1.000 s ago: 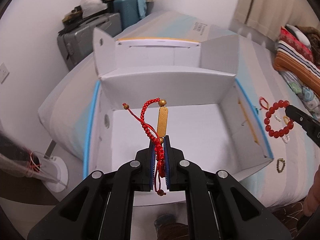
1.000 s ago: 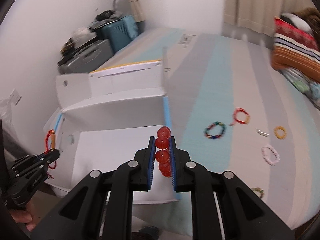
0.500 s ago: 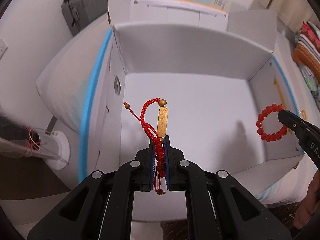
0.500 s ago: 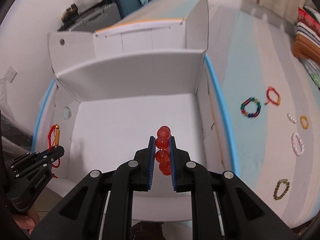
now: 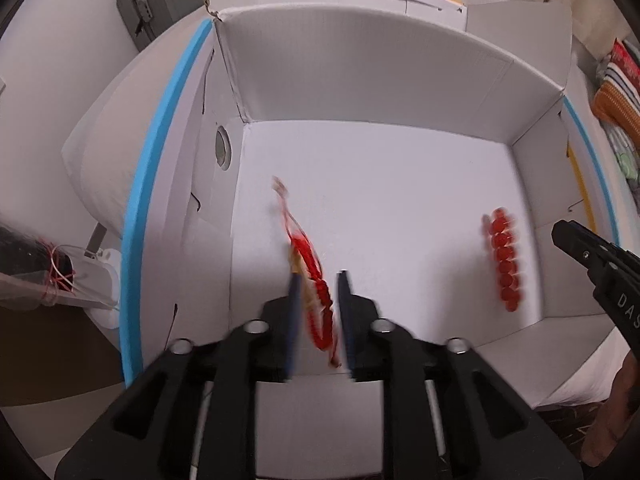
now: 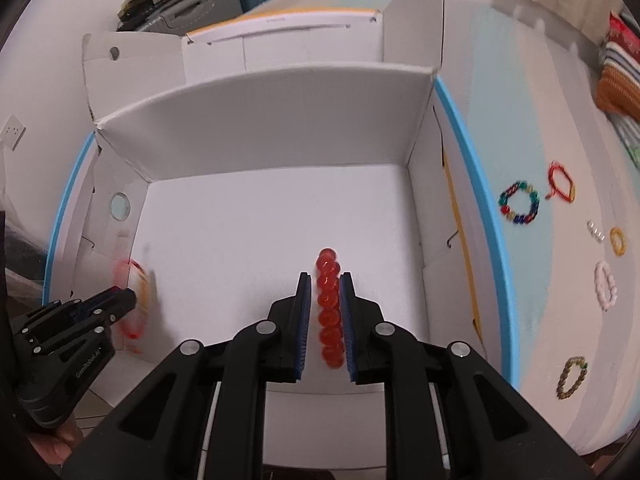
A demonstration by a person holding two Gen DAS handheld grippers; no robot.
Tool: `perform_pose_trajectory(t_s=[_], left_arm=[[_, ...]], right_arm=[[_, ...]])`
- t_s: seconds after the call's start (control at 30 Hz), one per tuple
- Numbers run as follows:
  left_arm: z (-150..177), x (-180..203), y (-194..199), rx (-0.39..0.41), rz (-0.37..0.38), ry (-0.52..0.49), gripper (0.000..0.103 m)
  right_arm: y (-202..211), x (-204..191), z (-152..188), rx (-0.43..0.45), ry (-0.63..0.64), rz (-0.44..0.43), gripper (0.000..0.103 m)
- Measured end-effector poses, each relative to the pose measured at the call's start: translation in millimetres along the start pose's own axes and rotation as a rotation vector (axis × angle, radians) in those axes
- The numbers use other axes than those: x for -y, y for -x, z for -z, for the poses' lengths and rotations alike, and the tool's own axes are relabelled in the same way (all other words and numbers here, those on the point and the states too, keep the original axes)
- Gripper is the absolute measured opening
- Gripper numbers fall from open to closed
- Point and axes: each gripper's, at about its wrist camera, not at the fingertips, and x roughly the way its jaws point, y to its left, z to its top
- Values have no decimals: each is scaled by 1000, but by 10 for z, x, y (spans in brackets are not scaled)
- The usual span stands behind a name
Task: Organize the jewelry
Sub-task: 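Open both tools to drop the bracelets into the box, then move both tools back over the remaining bracelets on the bed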
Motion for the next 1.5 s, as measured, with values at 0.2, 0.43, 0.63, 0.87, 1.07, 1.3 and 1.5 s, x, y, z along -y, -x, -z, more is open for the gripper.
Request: perform_pose_trajectory(t_s=[0.2,0.43,0.63,0.87,1.07,1.3,1.5], left_arm=[[16,66,288,97,-29,-5,66],[25,226,599,190,-45,-24,92],[67,474,797,246,-25,-38,97],[145,924,942,276,10,-94,97],[192,1362,992,283,39,-142,97],[305,1935,1033,300,82,-214,97],[451,2517,992,300,146,-293,97]], right_arm=[[308,12,-27,90,7,12,58],[661,183,-35,220,-18,62,91],[917,490,15,284,-60,87,95],[1134,946,126,312,-100,117,95],[1304,1387,255,315,-130,150,95],[1485,1975,449,322,-187,201,95],[1505,2548,620,297,-252,226,95]])
